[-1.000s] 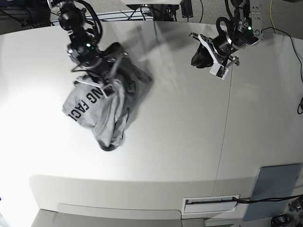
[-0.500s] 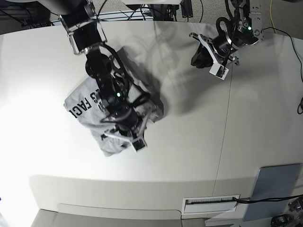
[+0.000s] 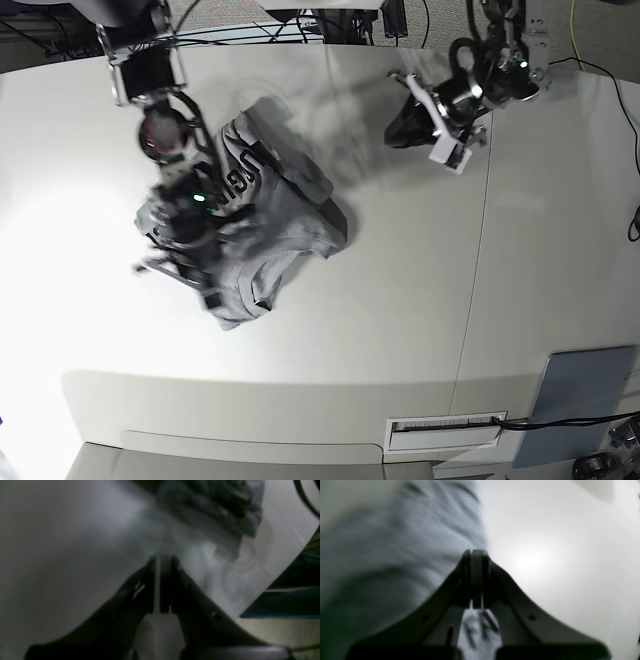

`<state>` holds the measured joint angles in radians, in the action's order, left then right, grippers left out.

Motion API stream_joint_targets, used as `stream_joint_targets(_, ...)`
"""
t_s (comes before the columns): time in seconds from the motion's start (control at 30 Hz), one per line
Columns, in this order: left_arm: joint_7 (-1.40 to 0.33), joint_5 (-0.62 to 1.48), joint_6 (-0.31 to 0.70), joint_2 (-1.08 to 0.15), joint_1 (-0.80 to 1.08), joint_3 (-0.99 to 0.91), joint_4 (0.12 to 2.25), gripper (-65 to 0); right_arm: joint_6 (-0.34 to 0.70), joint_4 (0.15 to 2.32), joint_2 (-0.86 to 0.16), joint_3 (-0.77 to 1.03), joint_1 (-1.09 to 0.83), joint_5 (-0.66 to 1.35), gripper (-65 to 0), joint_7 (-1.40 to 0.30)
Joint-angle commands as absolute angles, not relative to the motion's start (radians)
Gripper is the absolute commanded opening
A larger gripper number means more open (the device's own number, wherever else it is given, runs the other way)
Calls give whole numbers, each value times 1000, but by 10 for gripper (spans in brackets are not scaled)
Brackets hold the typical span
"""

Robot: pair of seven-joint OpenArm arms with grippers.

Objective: Fold the T-shirt properly
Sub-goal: 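Press and smooth the folded shirt with both grippers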

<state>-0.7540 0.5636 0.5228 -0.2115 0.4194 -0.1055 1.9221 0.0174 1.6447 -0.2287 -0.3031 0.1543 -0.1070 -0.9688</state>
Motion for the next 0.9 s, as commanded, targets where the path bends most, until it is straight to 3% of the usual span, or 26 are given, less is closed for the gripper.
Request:
stream_joint_targets(0.0,-731,575,515,-216,402,-86,1937,-627,13,1663,-241,-279,157,-111,-650,-951)
stream_joint_targets(0.23,-673,489,405,-216,275,100,1843,-627,14,1662,-319,-147,71,-86,-650,-950)
stream_joint_targets(0.4,-640,491,400,-216,181,200,1721,-627,16,1660,-352,-104,42,-82,-650,-948)
stream_joint_targets(0.6,-618,502,400,-211,95,269,1604,-627,89,1660,-340,-104,-24,13,-650,-935)
stream_joint_targets(0.87,-601,498,399,-216,40,252,1586,-627,112,1737,-245,-106,-174,19,-650,-935)
